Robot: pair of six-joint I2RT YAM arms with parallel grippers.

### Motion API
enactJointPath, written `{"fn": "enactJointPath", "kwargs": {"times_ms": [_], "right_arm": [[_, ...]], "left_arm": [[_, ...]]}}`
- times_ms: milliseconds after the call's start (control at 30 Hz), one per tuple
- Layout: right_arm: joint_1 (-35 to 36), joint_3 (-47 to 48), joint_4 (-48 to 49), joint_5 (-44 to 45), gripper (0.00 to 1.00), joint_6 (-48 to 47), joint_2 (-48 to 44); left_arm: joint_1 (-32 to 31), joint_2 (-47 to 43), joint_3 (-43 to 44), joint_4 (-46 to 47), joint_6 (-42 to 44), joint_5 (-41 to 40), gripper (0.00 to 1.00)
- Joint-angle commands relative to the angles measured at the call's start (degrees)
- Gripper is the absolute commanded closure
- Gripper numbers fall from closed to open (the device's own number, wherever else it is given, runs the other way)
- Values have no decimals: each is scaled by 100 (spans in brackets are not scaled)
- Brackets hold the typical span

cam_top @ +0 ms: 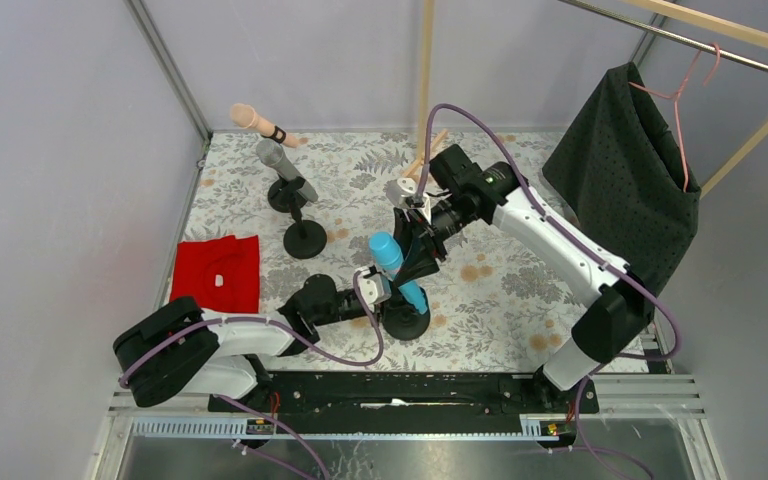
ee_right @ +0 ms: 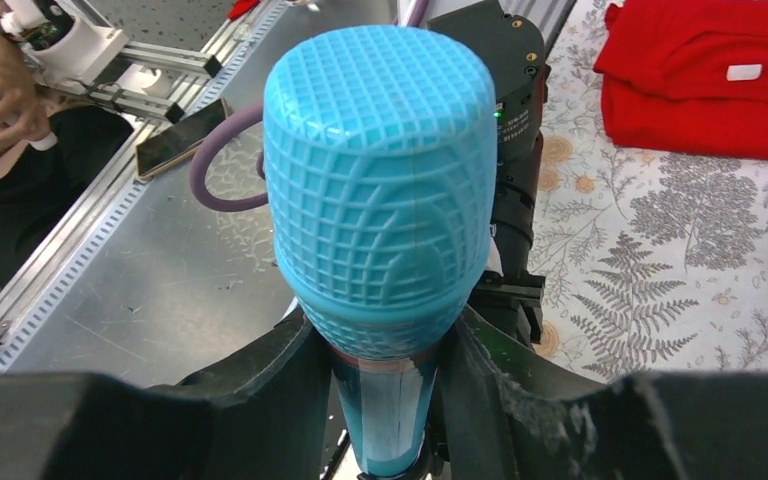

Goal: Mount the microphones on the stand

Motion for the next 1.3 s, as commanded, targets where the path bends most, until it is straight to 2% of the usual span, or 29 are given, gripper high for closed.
{"fn": "enactJointPath", "kwargs": {"times_ms": [0, 100, 233, 367, 567, 600, 800, 933, 1000, 1100, 1267], "right_arm": [[24, -674, 1231, 1400, 56, 1652, -393], [24, -890, 1920, 1738, 47, 2238, -755], [24, -1005, 2357, 2363, 38, 2691, -1070], [24, -1107, 2624, 2776, 36, 2948, -1371], [28, -1922, 3995, 3453, 35, 3766, -2109], [24, -2120, 4270, 3573, 32, 3945, -2264], [24, -3214, 6424, 4287, 29, 5316, -2948], [74, -3789, 7635, 5007, 29, 6122, -3174], [237, -3938, 7954, 5470, 29, 6107, -3263], [641, -3860, 8010, 6172, 29, 5843, -3232], [1209, -3616, 8029, 6884, 29, 5294, -3088]], "left_arm": [[-3, -172, 237, -1, 61, 100, 100], [-7, -162, 178, 60, 25, 99, 100], [-15, -144, 182, 63, -11, 84, 100], [-9, -170, 181, 32, -51, -42, 100], [-9, -132, 129, 184, -545, -920, 100], [-8, -134, 120, 196, -631, -1058, 100], [-14, -212, 11, 339, -1093, -1992, 100], [-72, -217, 170, -50, -1536, -3070, 100], [-131, -230, 264, -368, -1575, -3435, 100], [-256, -245, 262, -353, -1436, -3760, 100], [-353, -219, 360, -610, -1238, -3907, 100]]}}
